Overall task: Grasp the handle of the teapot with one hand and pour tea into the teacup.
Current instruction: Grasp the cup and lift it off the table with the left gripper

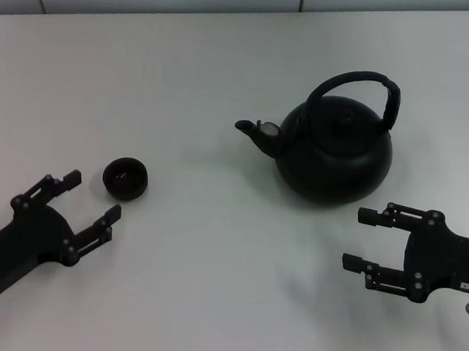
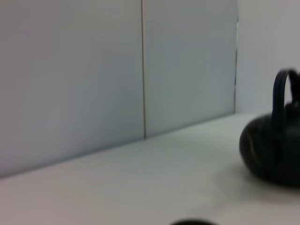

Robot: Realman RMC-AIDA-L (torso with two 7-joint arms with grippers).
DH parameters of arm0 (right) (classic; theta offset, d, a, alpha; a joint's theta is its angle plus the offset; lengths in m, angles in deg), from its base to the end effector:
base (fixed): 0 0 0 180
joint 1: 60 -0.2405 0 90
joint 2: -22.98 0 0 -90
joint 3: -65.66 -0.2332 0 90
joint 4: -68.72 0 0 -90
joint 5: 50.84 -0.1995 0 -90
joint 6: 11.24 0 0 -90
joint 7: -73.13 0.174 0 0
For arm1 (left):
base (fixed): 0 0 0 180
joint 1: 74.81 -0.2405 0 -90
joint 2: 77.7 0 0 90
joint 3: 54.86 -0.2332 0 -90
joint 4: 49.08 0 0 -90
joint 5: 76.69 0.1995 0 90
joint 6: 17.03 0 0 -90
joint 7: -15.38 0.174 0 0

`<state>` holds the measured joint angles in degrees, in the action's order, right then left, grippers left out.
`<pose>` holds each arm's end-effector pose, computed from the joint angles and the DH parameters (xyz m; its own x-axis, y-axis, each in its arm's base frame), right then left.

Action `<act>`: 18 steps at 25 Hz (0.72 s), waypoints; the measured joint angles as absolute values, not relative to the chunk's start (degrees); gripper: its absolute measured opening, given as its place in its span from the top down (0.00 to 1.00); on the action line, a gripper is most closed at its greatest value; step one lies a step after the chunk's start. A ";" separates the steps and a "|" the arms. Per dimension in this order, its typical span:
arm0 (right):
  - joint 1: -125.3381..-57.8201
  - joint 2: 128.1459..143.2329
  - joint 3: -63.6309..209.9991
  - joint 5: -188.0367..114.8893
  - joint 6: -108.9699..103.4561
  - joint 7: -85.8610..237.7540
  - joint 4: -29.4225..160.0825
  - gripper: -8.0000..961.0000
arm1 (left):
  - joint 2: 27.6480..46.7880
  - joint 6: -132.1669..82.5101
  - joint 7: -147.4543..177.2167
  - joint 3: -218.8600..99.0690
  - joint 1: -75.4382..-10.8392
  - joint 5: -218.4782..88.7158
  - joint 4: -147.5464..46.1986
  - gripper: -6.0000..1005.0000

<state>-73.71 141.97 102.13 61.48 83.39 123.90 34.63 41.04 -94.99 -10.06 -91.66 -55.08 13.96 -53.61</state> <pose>0.2963 0.2353 -0.0135 0.8494 -0.1539 -0.5047 -0.3492 -0.8811 -0.3190 -0.2971 0.2619 -0.0624 0.8020 0.1035 0.5882 0.4794 -0.6990 -0.5306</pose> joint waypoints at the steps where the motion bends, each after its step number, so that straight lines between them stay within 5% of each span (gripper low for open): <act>1: -73.71 141.97 102.13 61.48 83.39 123.90 34.63 0.27 | 41.06 -93.62 -9.58 -91.89 -55.02 13.96 -53.31 0.21; 18: -73.62 141.97 102.13 61.44 83.76 124.05 34.63 0.27 | 41.36 -89.37 -9.36 -91.94 -51.25 13.64 -51.41 0.20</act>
<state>-73.62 141.97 102.13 61.44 83.76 124.05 34.63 41.36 -89.37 -9.36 -91.94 -51.25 13.64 -51.41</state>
